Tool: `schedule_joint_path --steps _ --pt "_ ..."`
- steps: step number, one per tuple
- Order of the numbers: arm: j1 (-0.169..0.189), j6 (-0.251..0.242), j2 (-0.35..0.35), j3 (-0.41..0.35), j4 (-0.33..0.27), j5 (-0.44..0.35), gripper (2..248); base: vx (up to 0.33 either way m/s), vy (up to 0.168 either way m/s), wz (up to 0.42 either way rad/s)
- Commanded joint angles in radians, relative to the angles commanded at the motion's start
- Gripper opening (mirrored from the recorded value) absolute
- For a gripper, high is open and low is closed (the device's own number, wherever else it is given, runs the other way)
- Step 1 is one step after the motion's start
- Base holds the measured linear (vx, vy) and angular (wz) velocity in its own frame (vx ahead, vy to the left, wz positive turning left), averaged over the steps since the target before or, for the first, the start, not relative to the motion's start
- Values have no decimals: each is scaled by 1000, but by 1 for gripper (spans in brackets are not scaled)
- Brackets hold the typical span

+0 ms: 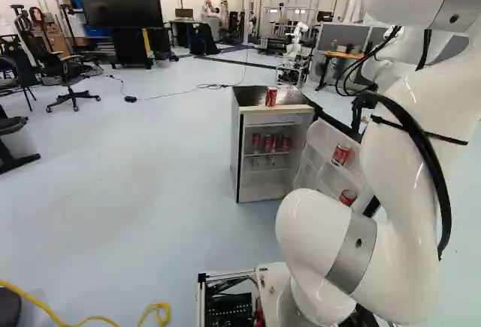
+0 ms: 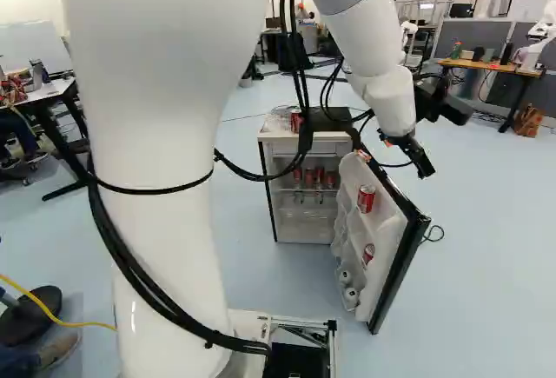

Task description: Grab a drink from the fridge

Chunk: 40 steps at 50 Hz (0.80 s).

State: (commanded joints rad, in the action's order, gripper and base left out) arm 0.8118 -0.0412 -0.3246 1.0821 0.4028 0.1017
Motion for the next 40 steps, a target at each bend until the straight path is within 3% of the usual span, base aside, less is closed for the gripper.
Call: schedule_joint_path --steps 31,40 --pt "61 0 -174 141 0 139 247 0 0 0" --pt "70 0 -192 158 0 176 247 0 0 0"
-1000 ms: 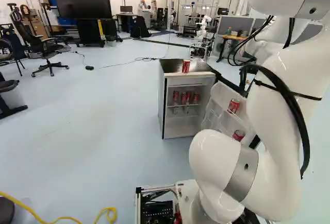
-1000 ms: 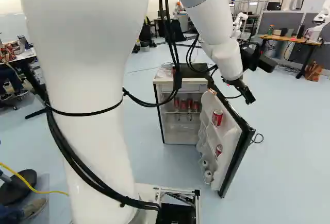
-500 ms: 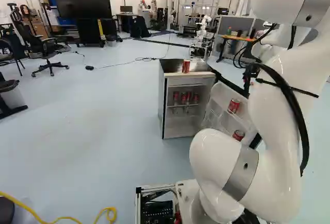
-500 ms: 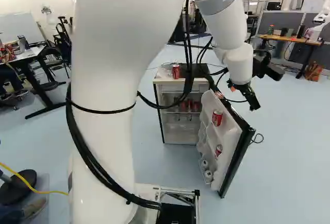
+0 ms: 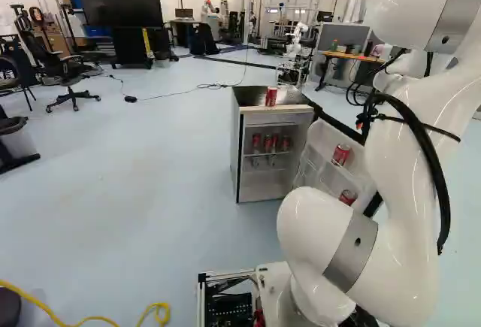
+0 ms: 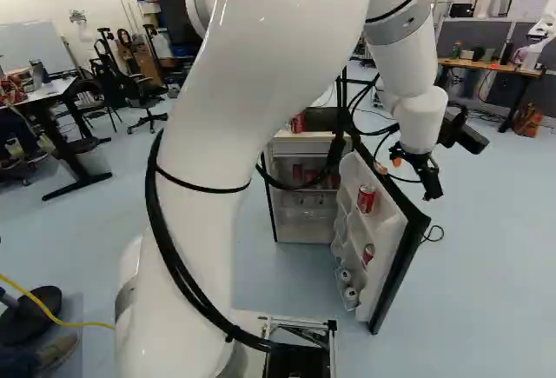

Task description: Grab a drink from the fridge

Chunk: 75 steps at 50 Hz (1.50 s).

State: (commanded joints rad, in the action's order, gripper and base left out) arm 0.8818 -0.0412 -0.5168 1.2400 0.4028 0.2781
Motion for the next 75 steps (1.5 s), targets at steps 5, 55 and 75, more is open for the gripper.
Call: schedule_joint_path --steps 5,55,75 --pt "2 0 -1 1 0 21 247 0 0 0" --pt "20 0 40 -57 0 151 247 0 0 0" --pt "11 0 90 -126 0 170 247 0 0 0"
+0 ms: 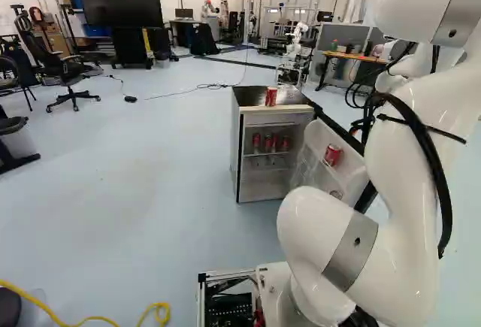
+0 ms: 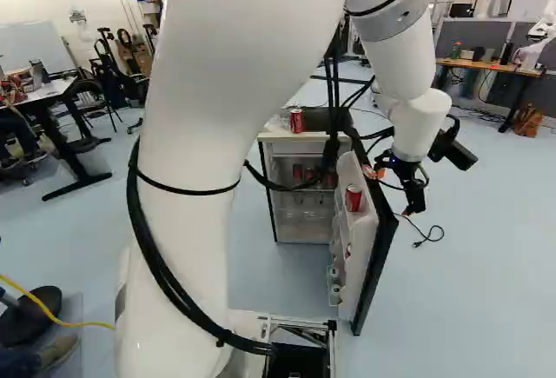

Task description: Grab a drink from the fridge

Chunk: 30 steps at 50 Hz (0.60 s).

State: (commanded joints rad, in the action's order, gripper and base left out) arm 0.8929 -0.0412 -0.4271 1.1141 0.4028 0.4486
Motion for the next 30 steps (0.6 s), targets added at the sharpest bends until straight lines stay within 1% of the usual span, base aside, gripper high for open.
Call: schedule_joint_path --steps 30 --pt "-44 0 105 -142 0 28 247 0 0 0"
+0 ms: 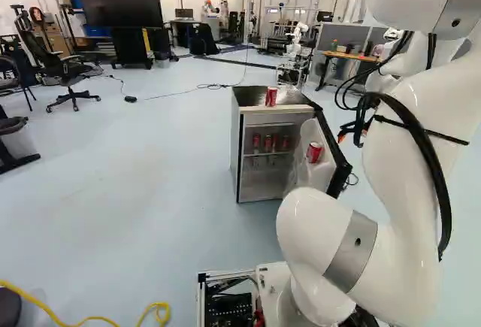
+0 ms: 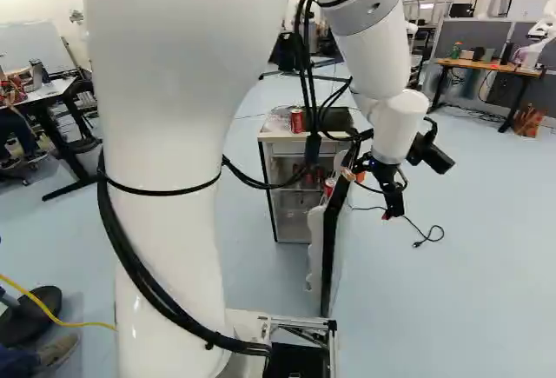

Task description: Grab a drink from the fridge

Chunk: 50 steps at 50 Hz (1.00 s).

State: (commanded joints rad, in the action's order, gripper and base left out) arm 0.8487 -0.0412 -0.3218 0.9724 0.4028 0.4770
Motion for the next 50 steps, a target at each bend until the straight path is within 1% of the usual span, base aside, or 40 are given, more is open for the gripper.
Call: schedule_joint_path --steps 13,34,40,50 --pt "-27 0 41 -54 0 9 247 0 0 0" --pt "-81 0 103 -131 -2 9 247 0 0 0" --pt "-96 0 121 -154 -15 8 247 0 0 0" --pt "-122 0 154 -194 -57 2 247 0 0 0"
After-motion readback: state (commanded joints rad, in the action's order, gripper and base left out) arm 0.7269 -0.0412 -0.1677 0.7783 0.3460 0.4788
